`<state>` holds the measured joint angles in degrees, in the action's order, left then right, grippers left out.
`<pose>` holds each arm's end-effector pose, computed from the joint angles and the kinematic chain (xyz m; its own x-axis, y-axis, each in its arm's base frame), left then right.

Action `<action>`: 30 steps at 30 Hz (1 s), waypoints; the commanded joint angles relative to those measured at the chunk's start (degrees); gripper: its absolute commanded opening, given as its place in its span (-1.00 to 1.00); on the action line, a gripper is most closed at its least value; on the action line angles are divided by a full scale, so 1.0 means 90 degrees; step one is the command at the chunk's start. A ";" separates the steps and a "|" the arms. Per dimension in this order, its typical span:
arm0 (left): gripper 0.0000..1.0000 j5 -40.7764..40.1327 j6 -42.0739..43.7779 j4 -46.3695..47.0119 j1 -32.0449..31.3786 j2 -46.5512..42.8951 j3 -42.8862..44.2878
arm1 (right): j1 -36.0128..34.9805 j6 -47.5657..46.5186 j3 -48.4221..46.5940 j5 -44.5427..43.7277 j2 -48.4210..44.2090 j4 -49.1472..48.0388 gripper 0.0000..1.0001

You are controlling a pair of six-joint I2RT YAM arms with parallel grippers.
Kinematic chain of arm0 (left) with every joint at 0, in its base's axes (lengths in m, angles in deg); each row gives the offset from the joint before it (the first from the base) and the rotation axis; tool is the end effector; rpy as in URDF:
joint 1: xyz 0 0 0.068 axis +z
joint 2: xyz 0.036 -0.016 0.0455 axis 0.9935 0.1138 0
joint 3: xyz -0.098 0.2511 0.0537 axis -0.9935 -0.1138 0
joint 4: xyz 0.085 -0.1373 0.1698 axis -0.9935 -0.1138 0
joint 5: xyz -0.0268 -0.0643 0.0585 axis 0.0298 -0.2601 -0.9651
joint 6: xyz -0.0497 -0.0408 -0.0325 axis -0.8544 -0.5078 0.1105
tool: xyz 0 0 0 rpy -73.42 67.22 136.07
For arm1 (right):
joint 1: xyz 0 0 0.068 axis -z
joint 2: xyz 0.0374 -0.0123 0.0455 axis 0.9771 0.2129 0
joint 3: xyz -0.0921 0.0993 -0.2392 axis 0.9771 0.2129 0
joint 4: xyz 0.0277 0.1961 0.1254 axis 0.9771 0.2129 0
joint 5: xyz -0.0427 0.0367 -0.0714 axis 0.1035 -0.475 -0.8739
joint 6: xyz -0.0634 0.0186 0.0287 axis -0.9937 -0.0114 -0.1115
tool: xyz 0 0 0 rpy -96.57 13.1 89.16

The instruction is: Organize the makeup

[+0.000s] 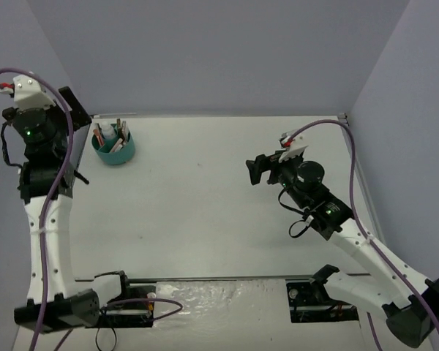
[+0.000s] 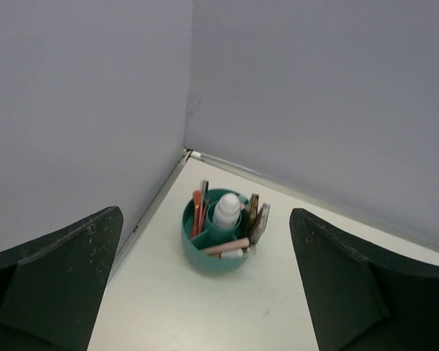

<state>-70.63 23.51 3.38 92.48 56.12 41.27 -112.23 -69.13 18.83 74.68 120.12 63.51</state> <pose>0.2332 0.0429 0.4952 0.1158 -0.1951 -0.9739 -0.2326 0.9479 -0.2176 0.1879 0.1267 0.3773 0.0420 0.1477 -0.9881 -0.5436 0.8332 0.1014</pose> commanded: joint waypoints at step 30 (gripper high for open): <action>0.94 -0.0793 -0.0350 -0.1912 -0.1773 -0.3584 -0.3523 | -0.0075 0.0309 0.0290 -0.2894 -0.1644 0.0464 1.00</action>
<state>-75.24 20.50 -18.55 77.03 22.58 8.53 -112.36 -65.79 22.10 50.64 103.78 72.47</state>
